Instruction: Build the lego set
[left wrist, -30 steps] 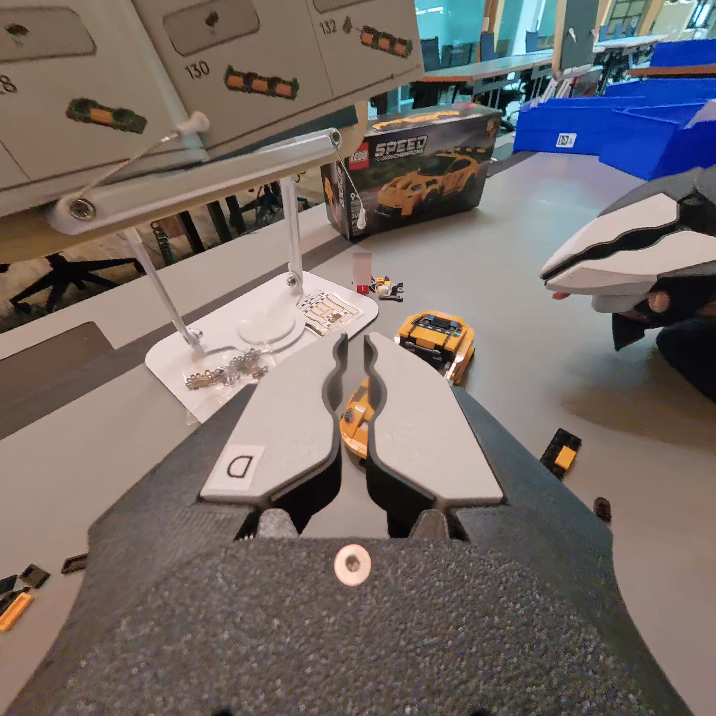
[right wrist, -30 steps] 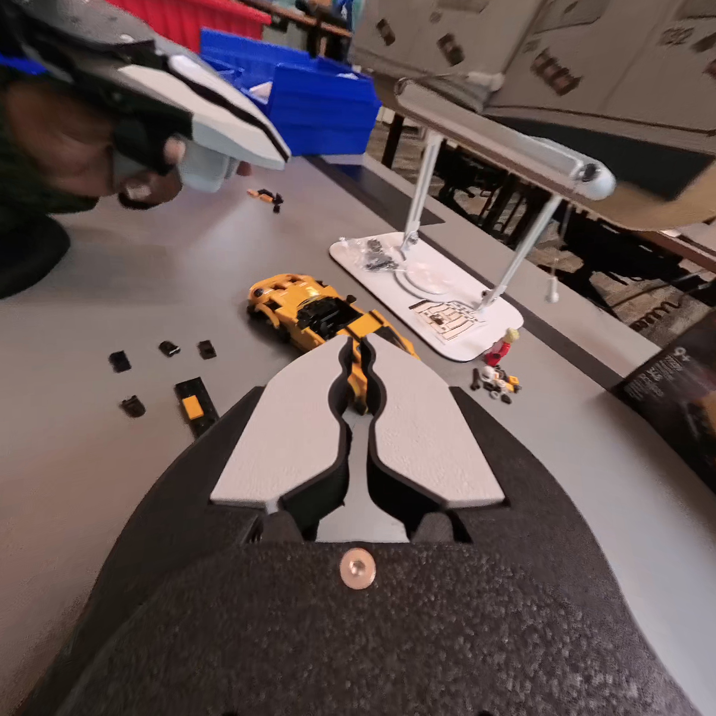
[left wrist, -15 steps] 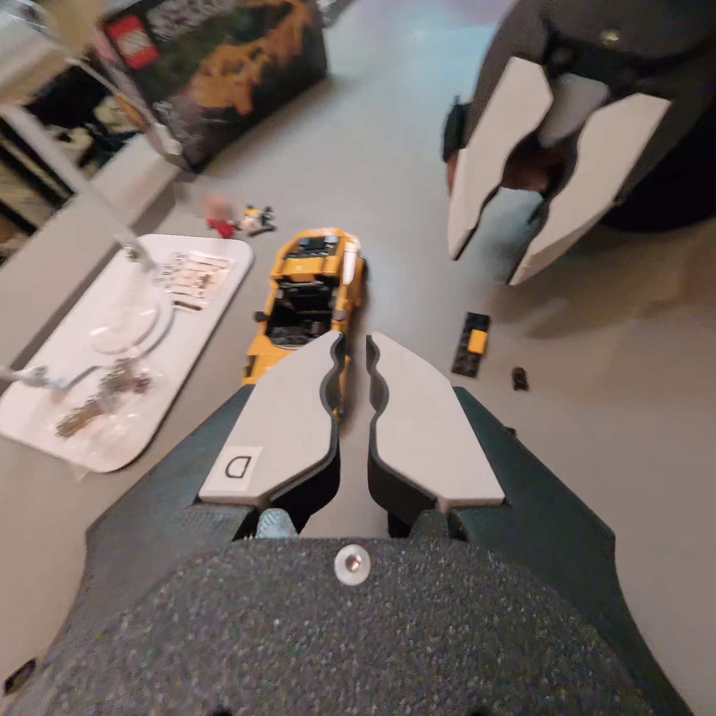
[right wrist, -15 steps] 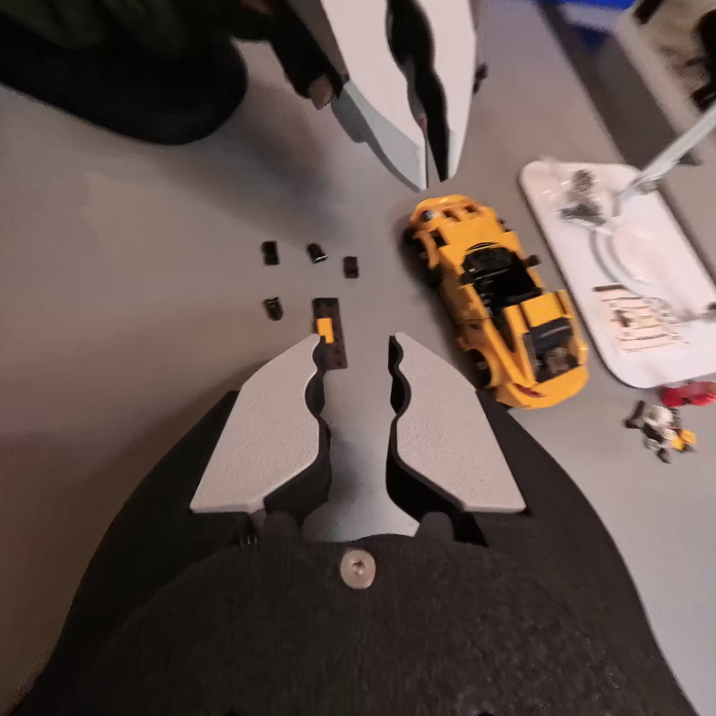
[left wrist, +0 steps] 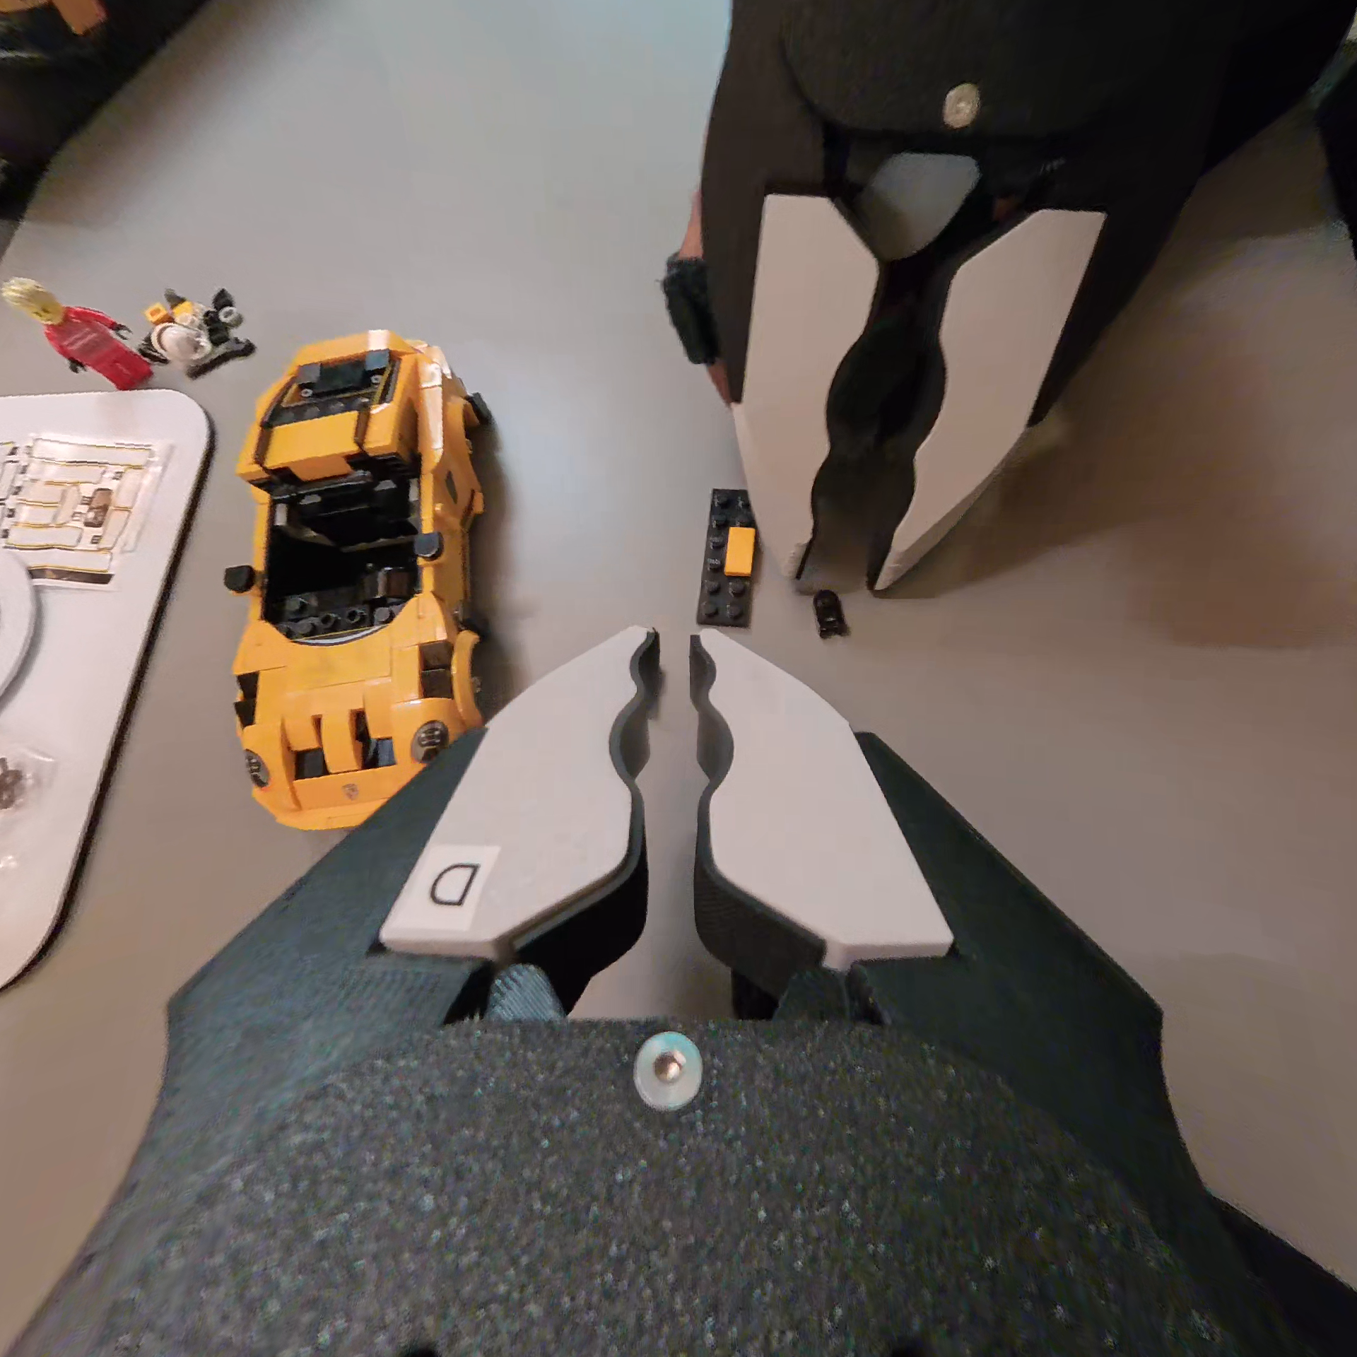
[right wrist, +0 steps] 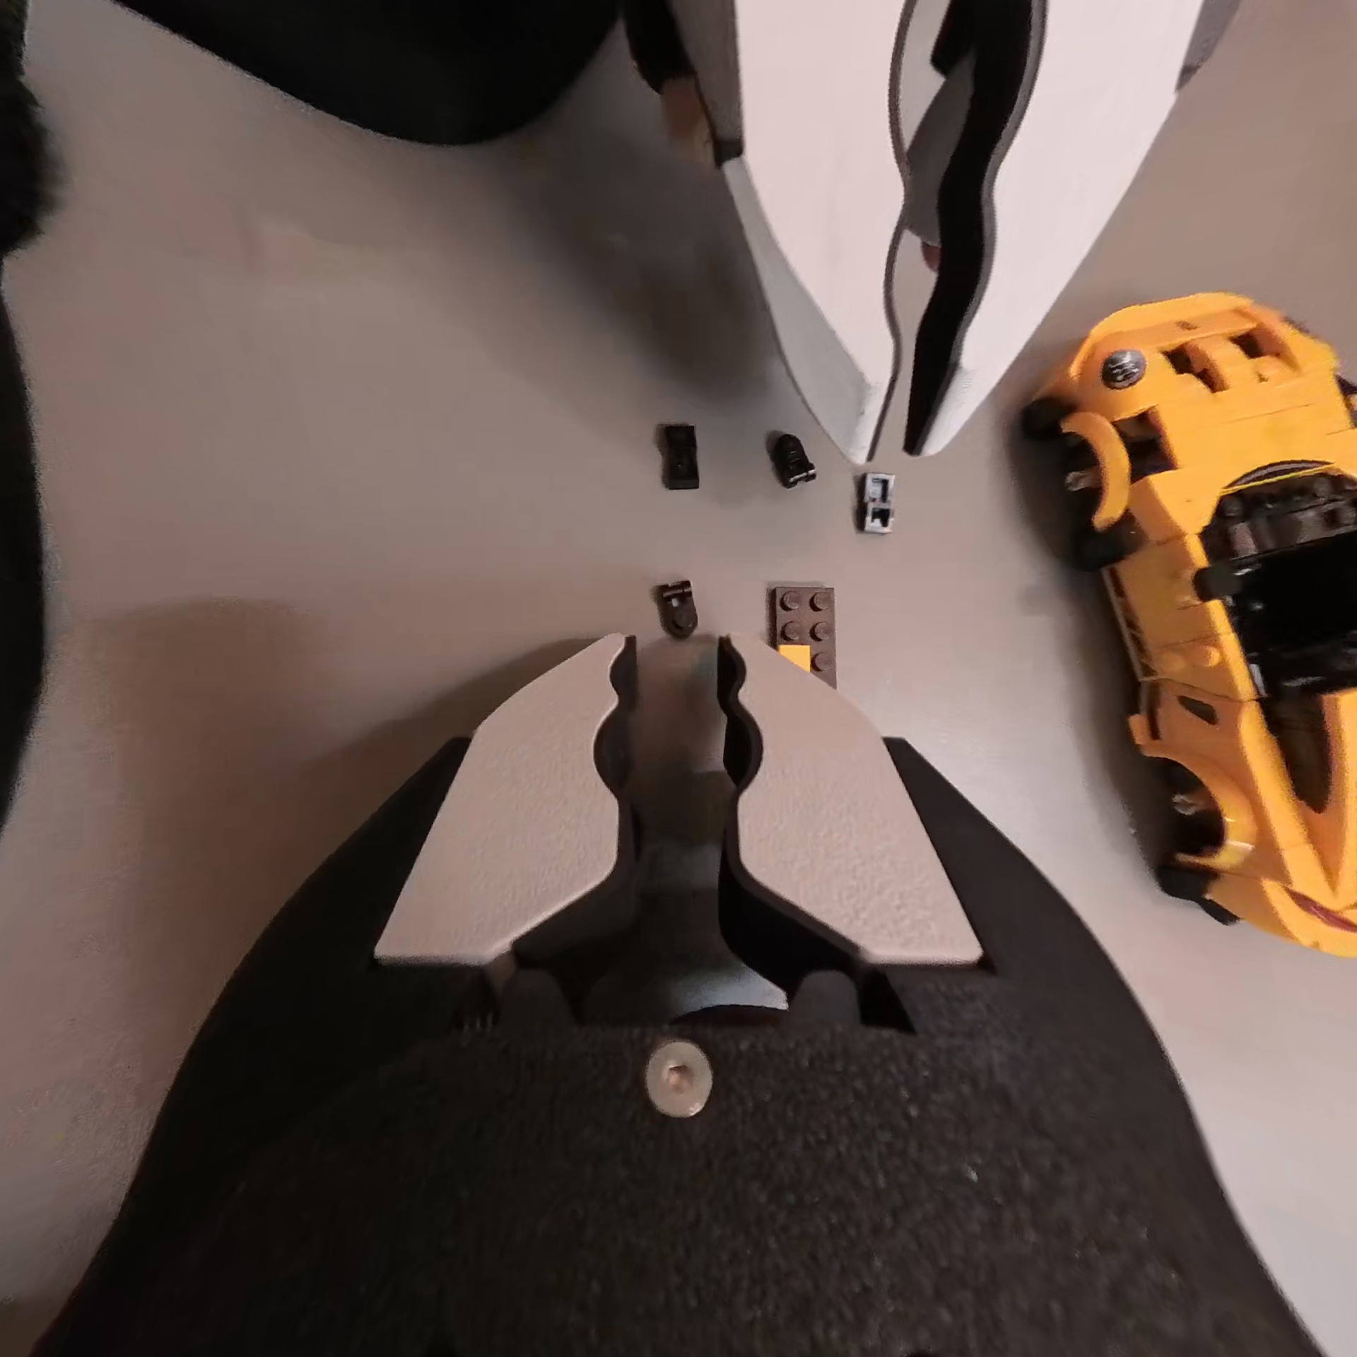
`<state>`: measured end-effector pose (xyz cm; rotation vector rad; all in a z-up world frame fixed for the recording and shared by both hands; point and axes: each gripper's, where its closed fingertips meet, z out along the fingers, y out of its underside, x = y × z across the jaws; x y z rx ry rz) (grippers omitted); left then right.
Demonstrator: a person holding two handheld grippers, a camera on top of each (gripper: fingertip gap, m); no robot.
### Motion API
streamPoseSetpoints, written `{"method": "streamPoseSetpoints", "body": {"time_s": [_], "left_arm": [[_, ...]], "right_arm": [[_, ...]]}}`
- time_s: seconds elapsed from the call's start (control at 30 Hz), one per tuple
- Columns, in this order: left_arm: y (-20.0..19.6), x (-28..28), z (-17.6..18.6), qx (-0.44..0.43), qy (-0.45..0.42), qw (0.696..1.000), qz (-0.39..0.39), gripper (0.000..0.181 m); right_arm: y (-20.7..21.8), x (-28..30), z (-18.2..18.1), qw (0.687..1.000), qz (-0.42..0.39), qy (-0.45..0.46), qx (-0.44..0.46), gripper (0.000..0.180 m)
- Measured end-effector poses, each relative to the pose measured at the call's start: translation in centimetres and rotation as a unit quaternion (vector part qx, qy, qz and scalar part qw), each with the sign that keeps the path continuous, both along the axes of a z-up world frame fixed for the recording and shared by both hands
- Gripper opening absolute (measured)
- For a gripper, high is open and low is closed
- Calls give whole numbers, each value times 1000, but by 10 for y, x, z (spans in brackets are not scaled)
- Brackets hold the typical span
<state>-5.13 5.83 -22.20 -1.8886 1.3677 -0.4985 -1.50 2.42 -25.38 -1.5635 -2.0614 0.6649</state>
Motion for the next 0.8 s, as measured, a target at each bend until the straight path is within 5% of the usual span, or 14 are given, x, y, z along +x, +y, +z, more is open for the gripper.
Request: {"method": "streamPoseSetpoints", "body": {"time_s": [0.57,0.8], "left_arm": [[-9,12,23,-1,-59,998,-19,5],[-10,18,28,-7,-83,996,-19,7]], "right_arm": [[-2,-6,-1,1000,15,-7,3,7],[16,2,29,997,-27,67,-8,7]]}}
